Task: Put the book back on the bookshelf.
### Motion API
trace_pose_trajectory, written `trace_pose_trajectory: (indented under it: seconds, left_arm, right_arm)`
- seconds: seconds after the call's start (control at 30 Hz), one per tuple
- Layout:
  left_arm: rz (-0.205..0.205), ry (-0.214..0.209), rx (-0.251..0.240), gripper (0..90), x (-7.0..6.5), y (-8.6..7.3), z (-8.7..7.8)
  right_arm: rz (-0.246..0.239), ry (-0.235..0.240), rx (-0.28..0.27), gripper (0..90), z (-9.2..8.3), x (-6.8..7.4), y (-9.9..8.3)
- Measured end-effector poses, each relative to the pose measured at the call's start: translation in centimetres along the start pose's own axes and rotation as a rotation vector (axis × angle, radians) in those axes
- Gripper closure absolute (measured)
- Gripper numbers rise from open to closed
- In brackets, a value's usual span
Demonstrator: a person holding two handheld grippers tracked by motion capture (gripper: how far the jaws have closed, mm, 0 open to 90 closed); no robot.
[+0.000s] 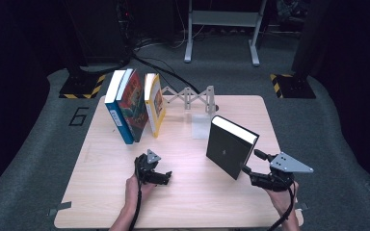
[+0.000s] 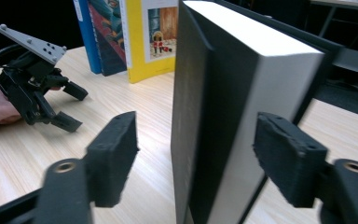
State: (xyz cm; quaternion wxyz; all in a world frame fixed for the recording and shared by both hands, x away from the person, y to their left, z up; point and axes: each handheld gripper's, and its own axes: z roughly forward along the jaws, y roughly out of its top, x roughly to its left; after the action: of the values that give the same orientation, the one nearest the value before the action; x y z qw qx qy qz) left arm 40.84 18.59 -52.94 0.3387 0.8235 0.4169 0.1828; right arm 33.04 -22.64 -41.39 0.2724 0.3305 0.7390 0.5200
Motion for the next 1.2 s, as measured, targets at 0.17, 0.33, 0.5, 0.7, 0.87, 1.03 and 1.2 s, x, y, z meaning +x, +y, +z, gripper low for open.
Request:
trace_pose_trajectory:
  seconds: [0.17, 0.33, 0.5, 0.7, 0.87, 1.03, 1.2]
  left_arm:
    - [0.0, 0.0, 0.0, 0.6, 0.0, 0.0, 0.0]
    - [0.001, 0.0, 0.0, 0.6, 0.0, 0.0, 0.0]
    - [0.002, -0.002, 0.004, 0.6, 0.0, 0.0, 0.0]
    - [0.002, -0.002, 0.004, 0.6, 0.0, 0.0, 0.0]
    - [0.003, -0.002, 0.005, 0.6, 0.0, 0.0, 0.0]
    - [0.004, -0.002, 0.005, 0.6, 0.0, 0.0, 0.0]
    - [0.002, -0.002, 0.003, 0.6, 0.0, 0.0, 0.0]
  right_arm:
    - [0.045, -0.039, -0.01, 11.8, -0.3, -1.1, -0.2]
    - [0.071, 0.0, 0.013, 5.3, 1.4, -2.1, 0.2]
    - [0.062, 0.007, 0.043, 5.3, 3.0, -2.2, 0.5]
    - [0.057, -0.002, 0.029, 20.6, 4.3, -2.3, 0.9]
    - [0.058, -0.011, -0.002, 34.6, 4.5, -2.8, 0.7]
    - [0.049, 0.016, -0.027, 47.8, 4.4, -3.0, 0.4]
    - [0.036, 0.093, -0.046, 53.5, 4.4, -3.4, 0.2]
